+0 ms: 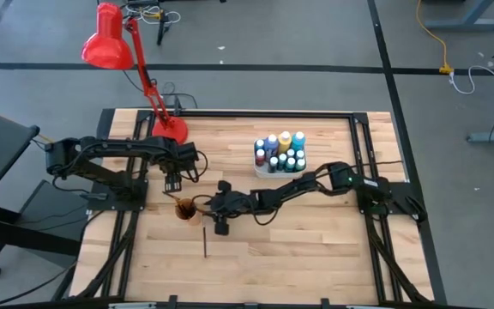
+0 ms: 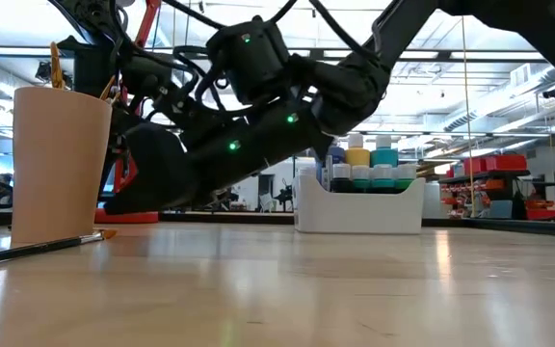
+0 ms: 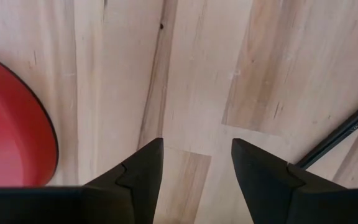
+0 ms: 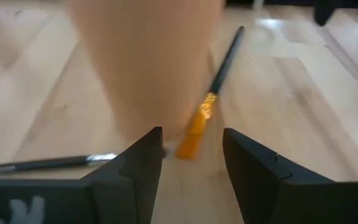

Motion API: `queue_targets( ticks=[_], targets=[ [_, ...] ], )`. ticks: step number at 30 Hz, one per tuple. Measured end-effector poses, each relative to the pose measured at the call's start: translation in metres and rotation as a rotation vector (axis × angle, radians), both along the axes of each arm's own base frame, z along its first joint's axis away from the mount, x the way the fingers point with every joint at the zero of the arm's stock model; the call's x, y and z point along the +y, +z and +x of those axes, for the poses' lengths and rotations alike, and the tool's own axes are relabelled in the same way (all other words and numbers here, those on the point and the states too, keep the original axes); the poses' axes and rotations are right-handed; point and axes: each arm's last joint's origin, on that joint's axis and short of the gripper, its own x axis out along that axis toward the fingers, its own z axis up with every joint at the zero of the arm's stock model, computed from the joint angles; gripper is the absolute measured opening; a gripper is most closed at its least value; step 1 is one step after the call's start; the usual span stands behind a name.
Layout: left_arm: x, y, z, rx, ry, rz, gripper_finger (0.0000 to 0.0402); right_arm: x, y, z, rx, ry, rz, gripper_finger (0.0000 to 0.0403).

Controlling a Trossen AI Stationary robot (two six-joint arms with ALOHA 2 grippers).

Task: Pick & Place Paint Supplies
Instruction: Put the gold paint brush into the orange cup

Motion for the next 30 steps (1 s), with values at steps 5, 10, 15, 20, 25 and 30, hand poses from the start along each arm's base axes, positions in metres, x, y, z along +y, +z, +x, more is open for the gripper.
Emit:
queue_targets(
  ticks=[5,10,15,20,25,30],
  targets=[
    [0.000,0.000,0.000,0.000,0.000,0.000,0.0199,-0.007,-0.001,0.001,0.011,-0.014,-0.001,0.0172],
    [0.000,0.000,0.000,0.000,0.000,0.000,0.0199,-0.009,-0.003,0.000,0.037,0.027,0.017,0.0172],
    [0.000,0.000,0.000,0.000,0.000,0.001,0.0199,-0.007,-0.002,0.000,0.022,0.068,0.012,0.0162],
    [0.000,0.000,0.000,0.000,0.000,0.001,0.0199,-0.005,-0.002,0.000,0.024,0.059,0.022,0.0148],
    [0.000,0.000,0.000,0.000,-0.001,0.000,0.0199,-0.007,0.000,0.002,-0.010,0.053,0.024,0.0142],
    [0.000,0.000,0.000,-0.001,-0.002,0.001,0.0199,-0.007,-0.022,0.005,-0.024,0.071,0.037,0.0141]
  ],
)
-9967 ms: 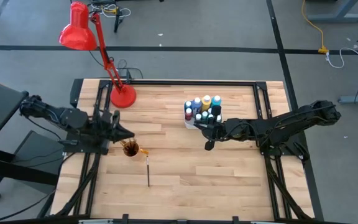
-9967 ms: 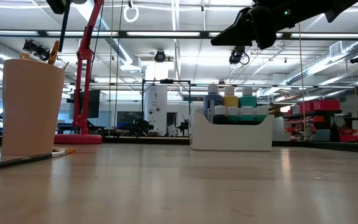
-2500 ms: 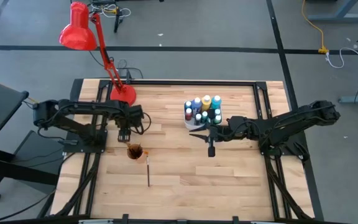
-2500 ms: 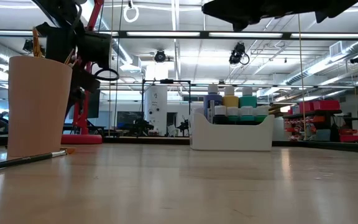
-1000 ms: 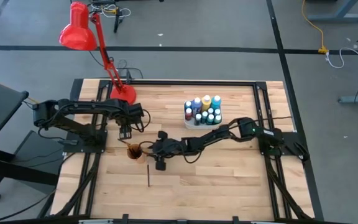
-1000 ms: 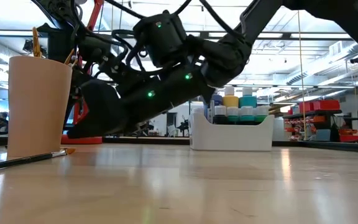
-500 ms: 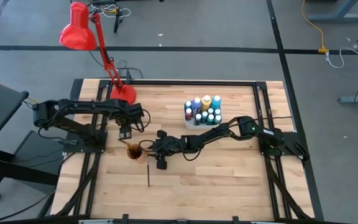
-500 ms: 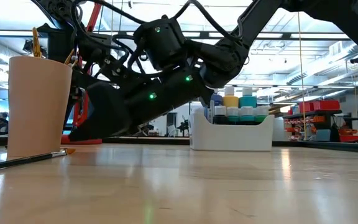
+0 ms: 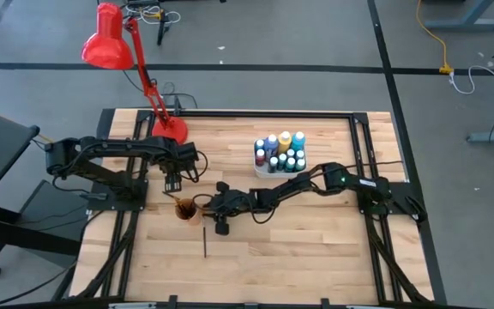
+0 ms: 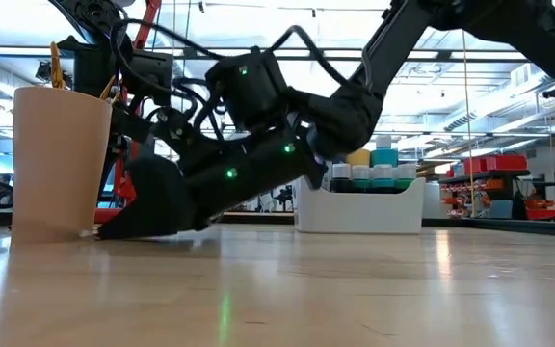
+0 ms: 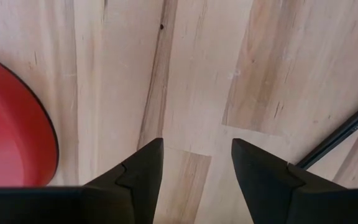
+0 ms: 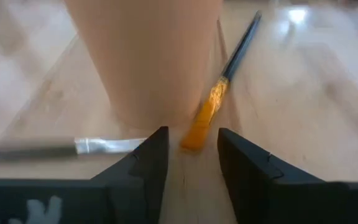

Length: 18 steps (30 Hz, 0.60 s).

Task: Pick & Place Paint Supplies
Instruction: Put the gold paint brush into the orange cup

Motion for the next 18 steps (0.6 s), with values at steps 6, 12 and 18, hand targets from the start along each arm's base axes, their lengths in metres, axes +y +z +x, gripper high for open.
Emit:
queue_targets(
  ticks=[6,12,18],
  targets=[
    [-0.0001,0.0000,-0.0001,0.001,-0.002,-0.001,0.0199,-0.0016,-0.0046,-0.0001,0.009,-0.045,-0.015,0.0142],
    [-0.0001,-0.0001,-0.0001,0.002,-0.002,-0.001,0.0199,-0.0060,-0.0049,0.0002,0.014,-0.016,0.003,0.0102],
    [-0.0001,-0.0001,0.0000,0.001,-0.002,-0.001,0.0199,-0.0069,-0.0055,0.0001,0.024,0.026,0.011,0.0009]
  ],
)
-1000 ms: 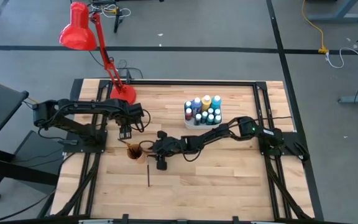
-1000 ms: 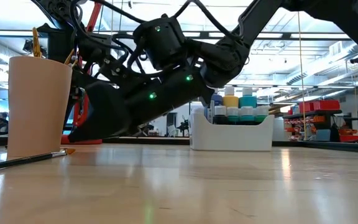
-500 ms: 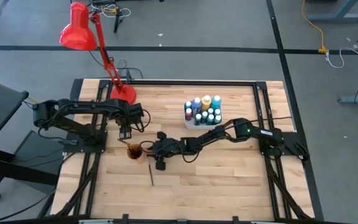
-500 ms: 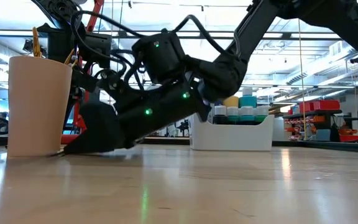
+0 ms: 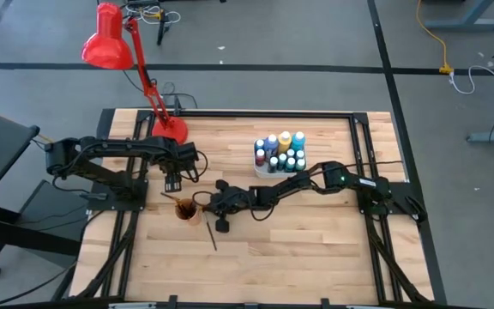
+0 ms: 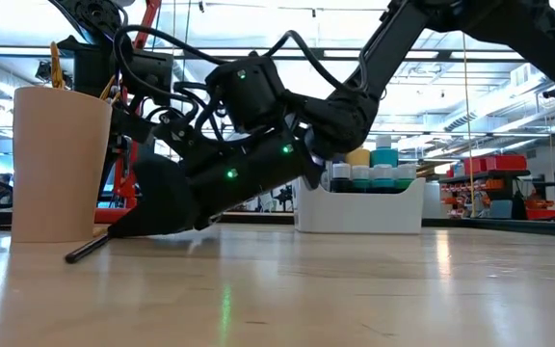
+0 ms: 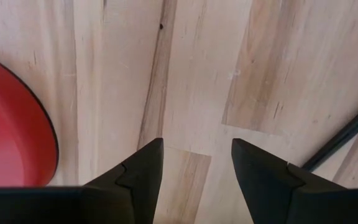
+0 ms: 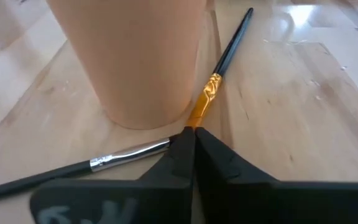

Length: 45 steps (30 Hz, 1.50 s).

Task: Pick & Place Paint Supplies
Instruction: Put the gold paint brush into the orange cup

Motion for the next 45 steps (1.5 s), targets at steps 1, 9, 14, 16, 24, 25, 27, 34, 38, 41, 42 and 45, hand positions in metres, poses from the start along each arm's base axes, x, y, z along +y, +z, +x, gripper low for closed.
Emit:
queue_targets(
  ticks=[1,9,14,16,24,25,27,34,38,41,42,45],
  targets=[
    [0.000,0.000,0.000,0.000,0.000,0.000,0.0199,0.000,0.000,0.000,0.007,-0.005,-0.003,0.0011],
    [0.000,0.000,0.000,0.000,0.000,0.000,0.0199,0.000,0.021,-0.008,0.138,-0.042,-0.060,0.0004],
    [0.000,0.000,0.000,0.001,0.001,0.001,0.0199,0.000,0.061,-0.022,0.252,-0.072,-0.175,0.0002],
    [0.000,0.000,0.000,0.003,0.005,0.013,0.0199,0.000,0.080,-0.032,0.312,-0.106,-0.243,0.0001],
    [0.005,0.003,0.001,0.015,0.074,0.145,0.0199,0.006,0.152,-0.077,0.460,-0.181,-0.435,0.0001],
    [0.005,0.005,0.002,0.006,0.084,0.154,0.0199,0.008,0.158,-0.083,0.483,-0.176,-0.447,0.0001],
    [0.006,0.013,0.005,-0.018,0.097,0.169,0.0199,0.011,0.174,-0.096,0.505,-0.160,-0.458,0.0001],
    [0.015,0.067,0.029,-0.182,0.113,0.215,0.0199,0.025,0.211,-0.134,0.577,-0.035,-0.548,0.0000],
    [0.018,0.111,0.046,-0.382,0.189,0.218,0.0199,0.033,0.219,-0.143,0.575,0.025,-0.617,0.0000],
    [0.013,0.134,0.062,-0.586,0.120,0.127,0.0199,0.037,0.219,-0.145,0.578,0.021,-0.676,0.0000],
    [0.009,0.139,0.068,-0.653,0.066,0.091,0.0199,0.038,0.220,-0.145,0.575,0.021,-0.685,0.0000],
    [-0.006,0.147,0.081,-0.802,-0.064,-0.032,0.0199,0.038,0.220,-0.145,0.574,0.017,-0.683,0.0000]
  ],
)
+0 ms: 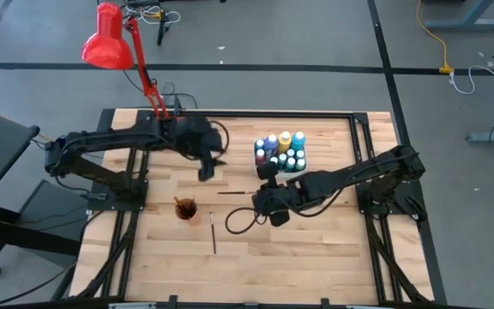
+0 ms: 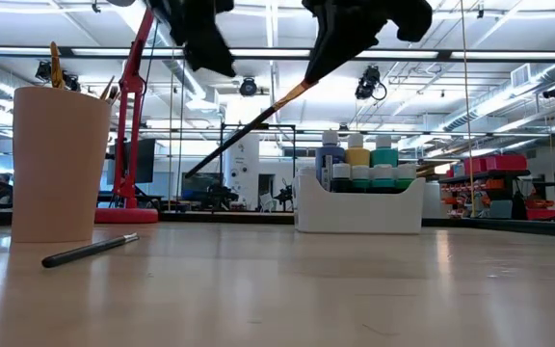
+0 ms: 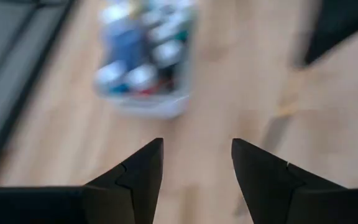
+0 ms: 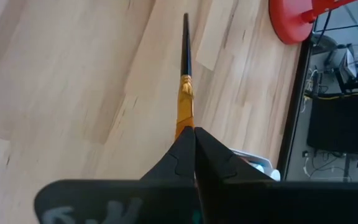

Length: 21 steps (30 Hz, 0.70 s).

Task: Pick & Place Paint Supplies
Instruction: Put the gold paint brush into the orange cup

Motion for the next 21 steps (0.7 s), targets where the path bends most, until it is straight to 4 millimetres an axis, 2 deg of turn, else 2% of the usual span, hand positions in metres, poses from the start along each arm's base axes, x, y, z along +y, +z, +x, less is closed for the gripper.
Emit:
queue_targets(
  ticks=[4,7,12,21],
  targets=[
    [-0.024,-0.007,0.014,-0.010,-0.134,-0.064,0.0199,0.001,0.000,0.000,-0.001,-0.002,0.003,0.0000],
    [-0.041,-0.015,0.022,0.017,-0.148,-0.047,0.0199,0.000,0.000,0.000,-0.002,0.000,-0.002,0.0000],
    [-0.065,-0.042,0.042,0.022,-0.219,-0.048,0.0199,0.001,0.002,0.003,-0.029,0.011,-0.029,0.0000],
    [-0.070,-0.069,0.062,0.068,-0.143,-0.012,0.0199,0.001,0.004,0.005,-0.053,0.027,-0.028,0.0000]
  ],
)
